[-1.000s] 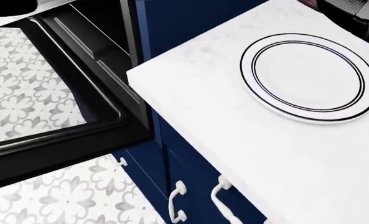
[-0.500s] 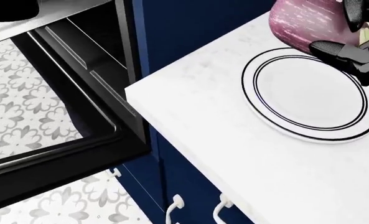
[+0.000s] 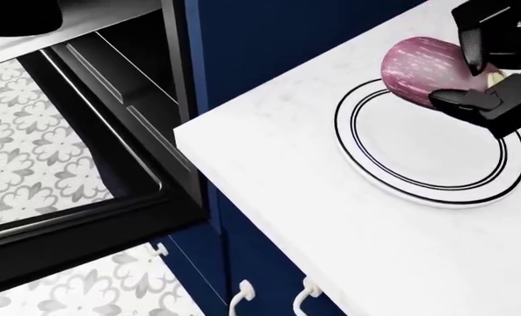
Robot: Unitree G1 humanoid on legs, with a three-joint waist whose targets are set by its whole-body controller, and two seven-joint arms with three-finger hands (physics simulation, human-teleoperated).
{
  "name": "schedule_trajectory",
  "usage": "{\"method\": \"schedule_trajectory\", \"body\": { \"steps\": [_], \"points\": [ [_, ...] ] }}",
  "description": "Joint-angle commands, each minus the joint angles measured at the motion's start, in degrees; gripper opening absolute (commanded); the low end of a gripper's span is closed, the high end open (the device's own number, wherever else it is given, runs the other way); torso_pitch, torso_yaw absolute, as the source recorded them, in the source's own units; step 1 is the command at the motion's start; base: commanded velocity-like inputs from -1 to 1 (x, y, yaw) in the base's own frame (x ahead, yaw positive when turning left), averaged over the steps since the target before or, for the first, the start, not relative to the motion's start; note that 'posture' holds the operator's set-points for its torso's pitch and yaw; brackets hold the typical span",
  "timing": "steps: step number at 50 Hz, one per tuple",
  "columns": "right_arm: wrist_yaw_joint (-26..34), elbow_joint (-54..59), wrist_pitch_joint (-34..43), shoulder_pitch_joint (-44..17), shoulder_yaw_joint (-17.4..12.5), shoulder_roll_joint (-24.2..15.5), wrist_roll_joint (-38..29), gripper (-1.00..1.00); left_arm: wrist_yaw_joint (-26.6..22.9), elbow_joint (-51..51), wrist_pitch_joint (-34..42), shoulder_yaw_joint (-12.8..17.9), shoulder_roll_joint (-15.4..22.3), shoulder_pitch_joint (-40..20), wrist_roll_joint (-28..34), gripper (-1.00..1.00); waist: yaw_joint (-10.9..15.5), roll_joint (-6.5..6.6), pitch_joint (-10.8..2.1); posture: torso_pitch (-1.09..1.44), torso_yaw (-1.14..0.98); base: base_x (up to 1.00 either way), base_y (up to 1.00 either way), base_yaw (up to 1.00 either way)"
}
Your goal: Pick the eggplant from the top rack in the oven and place it on the plate on the counter.
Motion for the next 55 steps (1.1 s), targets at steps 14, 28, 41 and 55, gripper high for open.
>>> {"method": "schedule_trajectory", "body": {
  "steps": [14, 28, 41, 55],
  "points": [
    [5.05, 4.92, -4.68, -3.15, -0.02, 1.34, -6.59, -1.0, 0.04, -0.51, -1.39, 0.87, 0.51, -1.93, 0.68, 1.0, -0.24, 1.3, -0.91, 0.12, 0.0, 0.0, 0.0, 0.0],
    [2.34, 11.82, -9.17, -4.64, 0.21, 2.59, -7.27, -0.63, -0.69, -0.56, -1.6, 1.19, 0.46, -1.3, 1.25, 1.0, -0.32, 1.26, -1.07, 0.12, 0.0, 0.0, 0.0, 0.0],
    [2.01, 12.05, -9.41, -4.48, 0.33, 3.12, -7.51, -0.04, -0.53, -0.61, -1.55, 1.38, 0.75, -1.25, 0.87, 1.0, -0.27, 1.18, -1.11, 0.12, 0.0, 0.0, 0.0, 0.0],
    [4.99, 9.44, -7.93, -4.83, -1.35, -0.17, -7.41, -0.12, -0.33, -0.21, -1.67, 1.08, 1.15, -1.94, 0.55, 1.0, -0.12, 1.12, -0.89, 0.12, 0.0, 0.0, 0.0, 0.0]
  ]
}}
